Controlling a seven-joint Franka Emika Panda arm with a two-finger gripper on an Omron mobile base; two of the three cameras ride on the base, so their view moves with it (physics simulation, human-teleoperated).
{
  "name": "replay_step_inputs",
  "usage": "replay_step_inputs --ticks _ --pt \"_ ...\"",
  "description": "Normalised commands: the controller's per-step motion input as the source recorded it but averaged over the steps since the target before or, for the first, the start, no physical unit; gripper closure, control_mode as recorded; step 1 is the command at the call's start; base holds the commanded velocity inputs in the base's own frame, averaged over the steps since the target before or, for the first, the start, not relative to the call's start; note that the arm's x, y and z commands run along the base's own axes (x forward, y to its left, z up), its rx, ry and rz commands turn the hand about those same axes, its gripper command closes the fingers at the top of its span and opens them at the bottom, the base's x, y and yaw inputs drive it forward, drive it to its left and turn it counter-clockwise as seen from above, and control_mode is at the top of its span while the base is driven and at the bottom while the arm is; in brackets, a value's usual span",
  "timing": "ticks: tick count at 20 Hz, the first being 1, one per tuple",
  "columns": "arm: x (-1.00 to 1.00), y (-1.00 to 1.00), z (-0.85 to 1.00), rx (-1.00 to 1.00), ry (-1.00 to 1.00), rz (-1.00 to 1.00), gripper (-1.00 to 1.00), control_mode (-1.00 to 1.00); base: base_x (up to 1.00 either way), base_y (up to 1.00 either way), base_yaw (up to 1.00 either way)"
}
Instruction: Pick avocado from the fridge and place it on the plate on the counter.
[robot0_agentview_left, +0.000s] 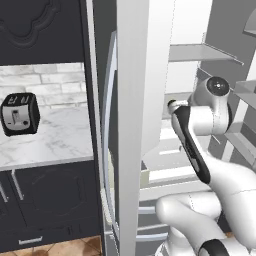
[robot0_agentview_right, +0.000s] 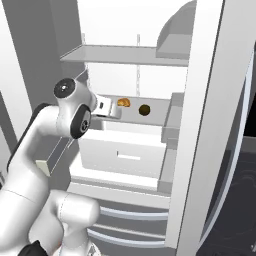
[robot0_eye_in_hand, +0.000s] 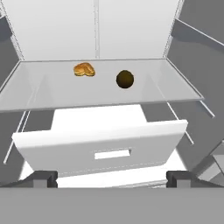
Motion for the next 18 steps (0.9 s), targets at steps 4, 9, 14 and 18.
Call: replay_step_inputs --ticks 4,9,14,18 --pt "0.43 -0.39 0.0 0.01 0.03 -0.01 -1.0 -1.0 0.0 0.0 0.0" --pt "0.53 -0.41 -0.06 0.0 0.06 0.0 -1.0 -1.0 0.0 0.0 0.0" --pt "0.34 -0.17 -0.1 0.0 0.01 0.0 -1.0 -1.0 0.0 0.0 0.0" --pt "0.39 -0.08 -0.16 0.0 0.0 0.0 -1.0 -1.0 0.0 0.0 0.0"
